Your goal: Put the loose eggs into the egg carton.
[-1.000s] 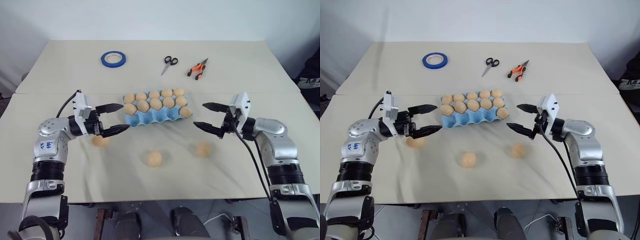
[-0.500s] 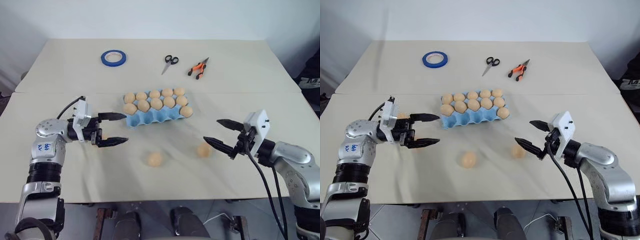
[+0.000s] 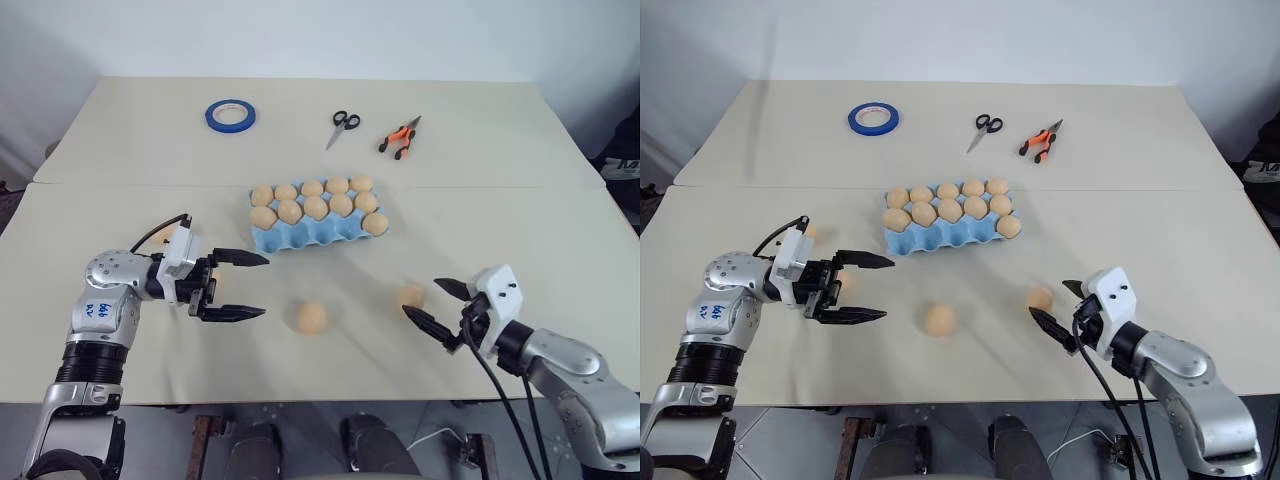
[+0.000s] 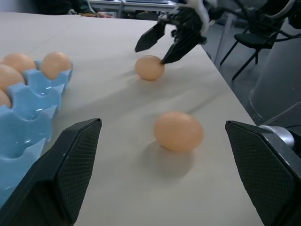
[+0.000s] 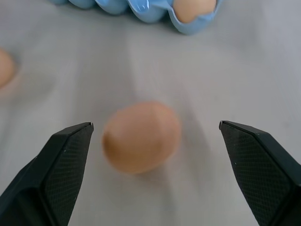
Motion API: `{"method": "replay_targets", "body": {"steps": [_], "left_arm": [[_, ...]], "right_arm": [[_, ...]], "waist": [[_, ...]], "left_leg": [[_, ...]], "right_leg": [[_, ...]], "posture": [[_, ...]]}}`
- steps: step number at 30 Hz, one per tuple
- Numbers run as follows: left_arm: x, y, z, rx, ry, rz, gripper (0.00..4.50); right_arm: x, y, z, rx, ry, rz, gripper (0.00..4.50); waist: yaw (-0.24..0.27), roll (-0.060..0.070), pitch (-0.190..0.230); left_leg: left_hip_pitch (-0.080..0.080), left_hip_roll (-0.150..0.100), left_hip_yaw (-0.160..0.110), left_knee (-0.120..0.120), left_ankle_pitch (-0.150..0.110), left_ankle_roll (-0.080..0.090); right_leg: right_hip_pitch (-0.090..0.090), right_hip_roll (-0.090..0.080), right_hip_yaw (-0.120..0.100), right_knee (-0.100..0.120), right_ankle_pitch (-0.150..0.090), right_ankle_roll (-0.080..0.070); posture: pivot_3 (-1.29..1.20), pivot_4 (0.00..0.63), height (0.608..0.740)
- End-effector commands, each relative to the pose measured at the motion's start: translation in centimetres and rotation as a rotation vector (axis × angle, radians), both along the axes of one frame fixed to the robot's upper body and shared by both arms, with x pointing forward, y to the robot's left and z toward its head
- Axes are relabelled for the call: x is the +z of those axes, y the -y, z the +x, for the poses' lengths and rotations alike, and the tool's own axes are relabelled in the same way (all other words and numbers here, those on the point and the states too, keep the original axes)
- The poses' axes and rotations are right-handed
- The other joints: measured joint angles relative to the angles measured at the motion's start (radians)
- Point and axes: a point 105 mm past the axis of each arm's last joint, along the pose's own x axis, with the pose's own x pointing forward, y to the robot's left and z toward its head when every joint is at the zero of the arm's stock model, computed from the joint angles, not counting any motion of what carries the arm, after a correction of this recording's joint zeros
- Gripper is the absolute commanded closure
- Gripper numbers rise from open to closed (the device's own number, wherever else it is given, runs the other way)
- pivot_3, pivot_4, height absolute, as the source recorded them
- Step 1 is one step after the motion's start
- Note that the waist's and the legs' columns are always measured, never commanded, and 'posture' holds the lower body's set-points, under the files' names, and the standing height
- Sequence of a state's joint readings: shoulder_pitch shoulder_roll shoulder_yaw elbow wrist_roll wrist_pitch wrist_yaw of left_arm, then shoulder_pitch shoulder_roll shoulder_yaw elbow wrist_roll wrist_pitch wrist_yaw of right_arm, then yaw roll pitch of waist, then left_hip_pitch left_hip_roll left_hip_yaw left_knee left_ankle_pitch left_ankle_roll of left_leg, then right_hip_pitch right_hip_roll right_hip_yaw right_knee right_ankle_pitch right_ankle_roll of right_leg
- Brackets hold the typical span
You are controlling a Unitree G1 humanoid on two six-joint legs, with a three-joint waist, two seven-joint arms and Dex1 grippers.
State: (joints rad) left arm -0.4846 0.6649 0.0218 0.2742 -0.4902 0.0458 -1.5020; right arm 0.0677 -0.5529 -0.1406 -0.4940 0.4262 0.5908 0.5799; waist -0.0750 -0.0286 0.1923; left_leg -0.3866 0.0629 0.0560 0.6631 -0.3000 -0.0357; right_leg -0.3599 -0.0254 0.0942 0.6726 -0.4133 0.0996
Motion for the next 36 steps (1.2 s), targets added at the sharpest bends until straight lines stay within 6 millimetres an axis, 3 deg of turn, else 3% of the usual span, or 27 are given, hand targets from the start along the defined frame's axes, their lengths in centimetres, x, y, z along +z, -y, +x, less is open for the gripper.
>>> {"method": "replay_targets", "body": {"steps": [1,10,13,18,19,22,25,27,31,36], "left_arm": [[0.4,0.2,-1.7,-0.143,0.03,0.027,0.02],[0.4,0.2,-1.6,-0.147,0.031,0.021,0.02],[0.5,0.2,-1.5,-0.14,0.034,0.017,0.0],[0.4,0.1,-1.5,-0.127,0.036,0.011,0.0],[0.4,0.1,-1.5,-0.124,0.037,0.01,0.0],[0.5,0.1,-1.4,-0.112,0.041,0.002,0.0],[0.5,0.1,-1.3,-0.102,0.045,-0.004,0.0],[0.6,0.1,-1.0,-0.081,0.053,-0.014,0.0],[1.2,0.0,0.1,-0.023,0.079,-0.043,0.0],[2.4,-0.2,2.0,0.073,0.117,-0.091,0.0]], "right_arm": [[-0.1,-0.2,0.5,-0.019,0.034,-0.002,0.0],[-1.8,0.1,1.3,-0.048,0.013,-0.018,0.0],[-1.8,0.3,1.6,-0.062,0.028,-0.014,0.58],[-2.1,0.2,1.6,-0.048,0.023,-0.019,2.26],[-2.0,0.2,1.6,-0.043,0.022,-0.014,2.46],[-1.6,0.1,1.8,-0.037,0.043,-0.009,2.46],[-0.5,0.2,2.2,-0.04,0.071,-0.005,2.46],[1.3,-0.4,2.9,-0.011,0.123,-0.011,2.46],[6.0,-2.6,5.6,0.024,0.225,0.032,2.46],[9.1,-6.1,8.9,0.069,0.285,0.05,2.46]], "waist": [[-0.001,0.0,0.0],[-0.001,0.0,0.0],[-0.001,0.0,0.0],[-0.001,0.0,0.0],[-0.001,0.0,0.0],[-0.001,0.0,0.0],[-0.002,0.0,0.0],[-0.004,0.0,0.0],[-0.011,0.0,0.0],[-0.008,0.0,0.0]], "left_leg": [[0.0,0.0,0.0,0.0,0.0,0.0],[0.0,0.0,0.0,0.0,0.0,0.0],[0.0,0.0,0.0,0.0,0.0,0.0],[0.0,0.0,0.0,0.0,0.0,0.0],[0.0,0.0,0.0,0.0,0.0,0.0],[0.0,0.0,0.0,0.0,0.0,0.0],[0.0,0.0,0.0,0.0,0.0,0.0],[0.0,0.0,0.0,0.0,0.0,0.0],[0.001,0.0,0.001,0.001,0.001,0.001],[0.0,0.001,-0.005,0.001,0.001,0.001]], "right_leg": [[0.0,0.0,0.0,0.0,0.0,0.0],[0.0,0.0,0.0,0.0,0.0,0.0],[0.0,0.0,-0.001,0.0,0.0,0.0],[0.0,0.0,-0.001,0.001,0.0,0.0],[0.0,0.0,-0.001,0.001,0.0,0.0],[0.0,0.0,-0.001,0.001,0.0,0.0],[0.0,0.0,-0.001,0.001,0.0,0.0],[0.0,0.0,-0.001,0.002,0.0,0.0],[-0.001,0.0,0.0,0.004,0.0,0.0],[-0.003,0.001,-0.005,0.008,0.001,-0.001]], "posture": [[0.0,0.15,0.74],[0.0,0.15,0.74],[0.0,0.15,0.74],[0.0,0.15,0.74],[0.0,0.15,0.74],[0.0,0.15,0.74],[0.0,0.15,0.74],[0.0,0.15,0.74],[0.0,0.15,0.74],[0.0,0.15,0.74]]}}
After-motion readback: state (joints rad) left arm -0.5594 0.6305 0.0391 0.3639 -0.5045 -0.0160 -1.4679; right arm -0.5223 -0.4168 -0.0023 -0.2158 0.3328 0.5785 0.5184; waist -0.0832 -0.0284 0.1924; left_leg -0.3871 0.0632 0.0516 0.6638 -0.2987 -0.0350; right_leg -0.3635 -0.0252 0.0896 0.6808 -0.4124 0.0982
